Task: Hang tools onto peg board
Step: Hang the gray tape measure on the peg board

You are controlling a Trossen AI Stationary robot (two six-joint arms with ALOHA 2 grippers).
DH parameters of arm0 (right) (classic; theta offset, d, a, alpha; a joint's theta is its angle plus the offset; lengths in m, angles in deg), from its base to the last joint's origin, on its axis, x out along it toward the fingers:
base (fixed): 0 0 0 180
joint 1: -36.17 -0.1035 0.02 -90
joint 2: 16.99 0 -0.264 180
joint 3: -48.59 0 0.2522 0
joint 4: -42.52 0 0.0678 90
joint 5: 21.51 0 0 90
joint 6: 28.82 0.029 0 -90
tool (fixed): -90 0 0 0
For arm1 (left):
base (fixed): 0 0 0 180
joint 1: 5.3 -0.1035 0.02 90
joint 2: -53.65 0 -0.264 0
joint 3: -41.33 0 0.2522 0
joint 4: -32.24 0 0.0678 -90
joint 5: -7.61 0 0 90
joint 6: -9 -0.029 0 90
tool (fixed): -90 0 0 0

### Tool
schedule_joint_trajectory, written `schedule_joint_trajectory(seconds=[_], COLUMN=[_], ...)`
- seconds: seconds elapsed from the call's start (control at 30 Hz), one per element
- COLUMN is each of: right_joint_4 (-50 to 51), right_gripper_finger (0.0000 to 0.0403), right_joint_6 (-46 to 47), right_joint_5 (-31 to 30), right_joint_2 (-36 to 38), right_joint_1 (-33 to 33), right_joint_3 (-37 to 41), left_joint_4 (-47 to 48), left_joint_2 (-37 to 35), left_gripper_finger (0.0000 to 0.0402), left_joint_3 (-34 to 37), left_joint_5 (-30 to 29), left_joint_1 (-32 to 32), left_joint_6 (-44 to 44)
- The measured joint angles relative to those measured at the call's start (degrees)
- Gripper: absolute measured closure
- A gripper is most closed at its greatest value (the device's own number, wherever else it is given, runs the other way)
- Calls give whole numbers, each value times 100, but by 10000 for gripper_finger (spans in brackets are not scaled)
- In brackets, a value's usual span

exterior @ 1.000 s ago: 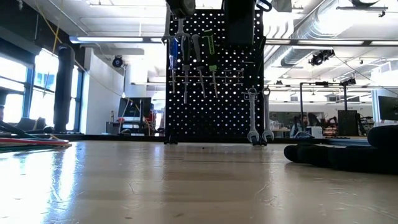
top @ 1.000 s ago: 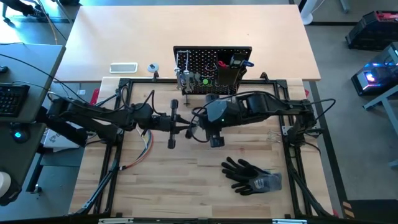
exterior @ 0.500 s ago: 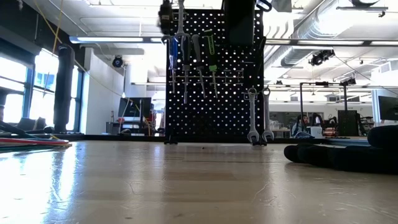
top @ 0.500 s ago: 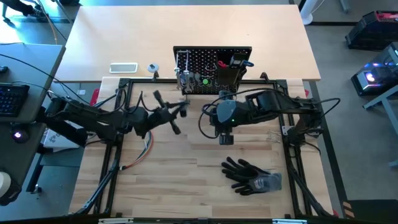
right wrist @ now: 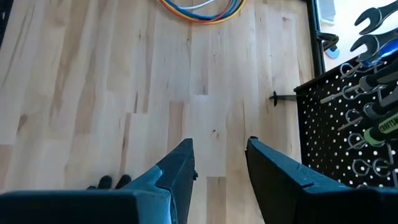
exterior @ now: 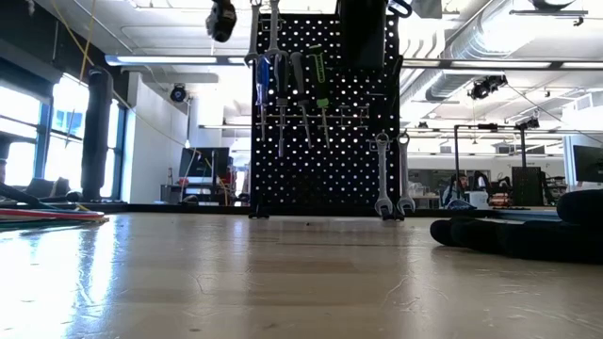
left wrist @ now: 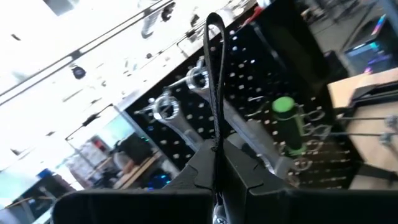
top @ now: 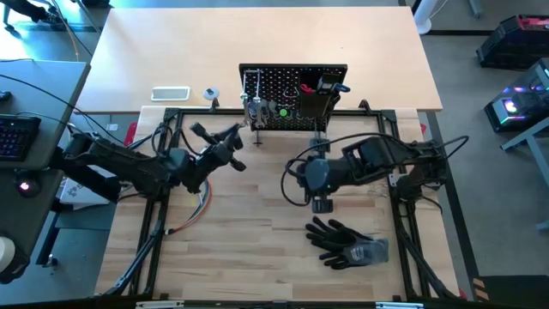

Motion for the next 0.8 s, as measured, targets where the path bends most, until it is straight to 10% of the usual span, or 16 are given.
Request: schedule_joint_trajectory(seconds=[0.8], right_joint_4=[119], right_gripper_finger=[261], right_joint_6=[89], right_joint_5=[-247], right_joint_2=[-2], right_joint_1=[-160], right_joint_3=[2], left_joint_4=[-806], left_joint_2=[252], left_gripper_finger=[401], left_joint_3=[-11], left_joint_5=[-87], left_joint_1=[-620], left_joint_6=[-840])
